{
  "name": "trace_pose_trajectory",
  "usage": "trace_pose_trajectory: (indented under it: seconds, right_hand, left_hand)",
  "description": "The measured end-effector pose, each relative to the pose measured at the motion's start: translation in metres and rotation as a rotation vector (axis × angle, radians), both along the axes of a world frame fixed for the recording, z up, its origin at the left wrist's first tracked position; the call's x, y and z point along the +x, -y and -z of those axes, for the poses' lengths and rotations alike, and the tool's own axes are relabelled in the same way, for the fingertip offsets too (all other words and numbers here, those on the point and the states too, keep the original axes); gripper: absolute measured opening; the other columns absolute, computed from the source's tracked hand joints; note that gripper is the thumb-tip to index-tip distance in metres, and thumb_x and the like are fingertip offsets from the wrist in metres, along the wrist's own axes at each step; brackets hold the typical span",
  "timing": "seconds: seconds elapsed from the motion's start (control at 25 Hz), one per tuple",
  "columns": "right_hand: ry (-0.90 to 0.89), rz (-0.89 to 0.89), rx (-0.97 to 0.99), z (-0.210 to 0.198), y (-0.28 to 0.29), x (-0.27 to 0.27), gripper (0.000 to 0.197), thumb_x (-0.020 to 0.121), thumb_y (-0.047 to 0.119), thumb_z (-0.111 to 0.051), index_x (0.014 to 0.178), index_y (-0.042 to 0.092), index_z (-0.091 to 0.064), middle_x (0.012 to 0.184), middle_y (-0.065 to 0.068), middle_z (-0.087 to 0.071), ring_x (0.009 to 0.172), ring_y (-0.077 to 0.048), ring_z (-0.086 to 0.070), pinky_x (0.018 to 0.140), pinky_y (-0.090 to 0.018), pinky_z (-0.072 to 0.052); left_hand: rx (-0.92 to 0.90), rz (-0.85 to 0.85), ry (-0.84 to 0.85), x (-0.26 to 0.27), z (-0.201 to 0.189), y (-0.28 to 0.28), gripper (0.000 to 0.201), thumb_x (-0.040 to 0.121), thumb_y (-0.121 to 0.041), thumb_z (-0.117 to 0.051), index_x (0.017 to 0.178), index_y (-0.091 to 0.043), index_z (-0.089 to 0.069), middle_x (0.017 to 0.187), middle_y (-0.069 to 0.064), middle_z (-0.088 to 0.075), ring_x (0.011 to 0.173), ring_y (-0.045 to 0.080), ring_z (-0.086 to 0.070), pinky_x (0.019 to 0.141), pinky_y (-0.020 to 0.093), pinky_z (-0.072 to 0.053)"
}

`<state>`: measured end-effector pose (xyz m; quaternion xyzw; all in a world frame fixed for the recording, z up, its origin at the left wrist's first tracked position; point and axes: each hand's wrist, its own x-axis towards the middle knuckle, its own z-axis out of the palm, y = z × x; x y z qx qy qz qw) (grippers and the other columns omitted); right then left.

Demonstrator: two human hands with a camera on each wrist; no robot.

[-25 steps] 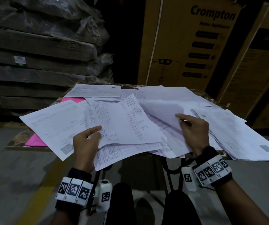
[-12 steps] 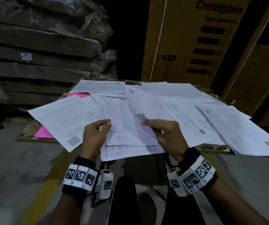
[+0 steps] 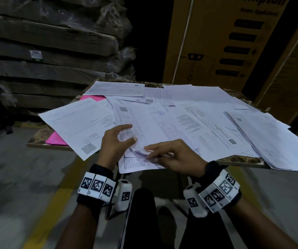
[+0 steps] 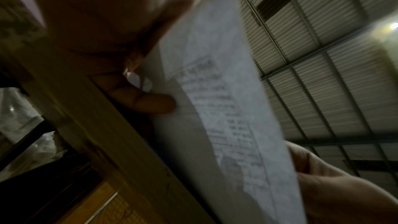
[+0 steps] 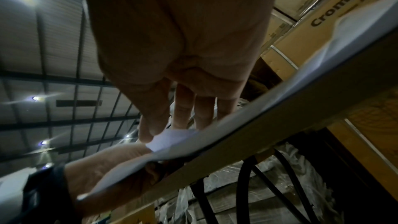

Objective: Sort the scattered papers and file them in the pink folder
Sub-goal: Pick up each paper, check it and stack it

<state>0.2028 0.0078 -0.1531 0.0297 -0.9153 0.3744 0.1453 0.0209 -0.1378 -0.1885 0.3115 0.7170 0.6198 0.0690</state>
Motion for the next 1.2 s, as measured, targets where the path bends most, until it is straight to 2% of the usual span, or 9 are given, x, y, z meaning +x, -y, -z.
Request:
trace_pose_trajectory:
  seconds: [0.16, 0.28, 0.48, 0.64, 0.68, 0.8, 0.96, 1.08, 1.2]
  right_hand:
    - [-0.062, 0.099, -0.162, -0.004, -0.009, 0.01, 0.022, 0.088, -0.005, -0.065, 0.095, 0.011, -0.079, 0.115, 0.002, -0.074, 0.113, -0.007, -0.066, 0.102, -0.03, -0.05]
    - [-0.167, 0.33, -0.184, -0.005, -0.027, 0.016, 0.022, 0.092, 0.002, -0.064, 0.094, 0.019, -0.077, 0.11, 0.009, -0.074, 0.111, -0.006, -0.066, 0.098, -0.04, -0.052]
    - [-0.098, 0.621, -0.249, -0.013, -0.052, 0.029, 0.016, 0.092, 0.022, -0.068, 0.098, 0.035, -0.074, 0.129, 0.012, -0.062, 0.113, -0.011, -0.061, 0.091, -0.026, -0.048]
    - [-0.123, 0.569, -0.436, -0.021, -0.05, 0.035, 0.015, 0.093, 0.019, -0.068, 0.102, 0.027, -0.076, 0.115, 0.012, -0.069, 0.072, -0.016, -0.062, 0.062, -0.019, -0.051]
    - [-0.144, 0.563, -0.473, -0.022, -0.05, 0.037, 0.016, 0.093, 0.019, -0.069, 0.104, 0.026, -0.076, 0.117, 0.013, -0.07, 0.074, -0.017, -0.065, 0.063, -0.02, -0.052]
    - [-0.208, 0.575, -0.549, -0.024, -0.058, 0.04, 0.023, 0.089, 0.016, -0.073, 0.11, 0.022, -0.075, 0.118, 0.008, -0.072, 0.111, -0.008, -0.066, 0.092, -0.027, -0.054]
    - [-0.117, 0.533, -0.744, -0.035, -0.068, 0.037, 0.027, 0.093, 0.005, -0.065, 0.113, 0.022, -0.074, 0.122, -0.004, -0.07, 0.112, -0.022, -0.067, 0.097, -0.039, -0.055]
    - [-0.038, 0.485, -0.535, -0.05, -0.07, 0.032, 0.033, 0.095, 0.001, -0.059, 0.112, 0.025, -0.074, 0.125, 0.002, -0.068, 0.112, -0.015, -0.066, 0.099, -0.036, -0.054]
    - [-0.214, 0.529, -0.276, -0.073, -0.062, 0.032, 0.033, 0.095, 0.001, -0.059, 0.11, 0.027, -0.074, 0.118, 0.016, -0.068, 0.115, -0.001, -0.06, 0.099, -0.018, -0.047]
  left_hand:
    - [0.043, 0.008, 0.037, 0.004, -0.001, 0.005, 0.037, 0.08, -0.009, -0.081, 0.115, -0.017, -0.074, 0.124, -0.002, -0.068, 0.118, 0.012, -0.062, 0.103, 0.039, -0.052]
    - [0.126, 0.025, 0.088, 0.008, -0.003, 0.008, 0.035, 0.082, -0.005, -0.079, 0.114, -0.017, -0.074, 0.121, -0.005, -0.07, 0.117, 0.01, -0.063, 0.103, 0.04, -0.052]
    - [0.241, 0.052, 0.137, 0.02, -0.015, 0.006, 0.034, 0.084, -0.002, -0.076, 0.114, -0.018, -0.075, 0.121, -0.006, -0.071, 0.117, 0.011, -0.064, 0.103, 0.042, -0.052]
    - [0.321, 0.108, 0.152, 0.027, -0.025, 0.003, 0.036, 0.085, 0.002, -0.073, 0.117, -0.015, -0.073, 0.122, -0.003, -0.071, 0.116, 0.014, -0.065, 0.098, 0.041, -0.055]
    - [0.329, 0.122, 0.154, 0.028, -0.028, 0.003, 0.036, 0.086, 0.001, -0.073, 0.118, -0.016, -0.072, 0.123, -0.004, -0.071, 0.116, 0.014, -0.066, 0.097, 0.041, -0.056]
    - [0.315, 0.153, 0.131, 0.03, -0.033, 0.001, 0.035, 0.088, -0.002, -0.072, 0.119, -0.018, -0.072, 0.121, -0.011, -0.071, 0.116, 0.009, -0.065, 0.097, 0.038, -0.055]
    - [0.165, 0.205, 0.043, 0.027, -0.044, -0.011, 0.029, 0.091, -0.003, -0.068, 0.113, -0.021, -0.075, 0.12, -0.015, -0.07, 0.119, 0.002, -0.061, 0.108, 0.036, -0.048]
    - [0.008, 0.232, -0.016, 0.026, -0.059, -0.025, 0.026, 0.092, -0.008, -0.068, 0.111, -0.023, -0.076, 0.12, -0.019, -0.067, 0.118, 0.001, -0.059, 0.109, 0.041, -0.047]
    - [0.041, 0.172, -0.159, 0.032, -0.082, -0.034, 0.026, 0.091, -0.011, -0.069, 0.113, -0.025, -0.075, 0.116, -0.022, -0.066, 0.112, -0.012, -0.056, 0.107, 0.03, -0.047]
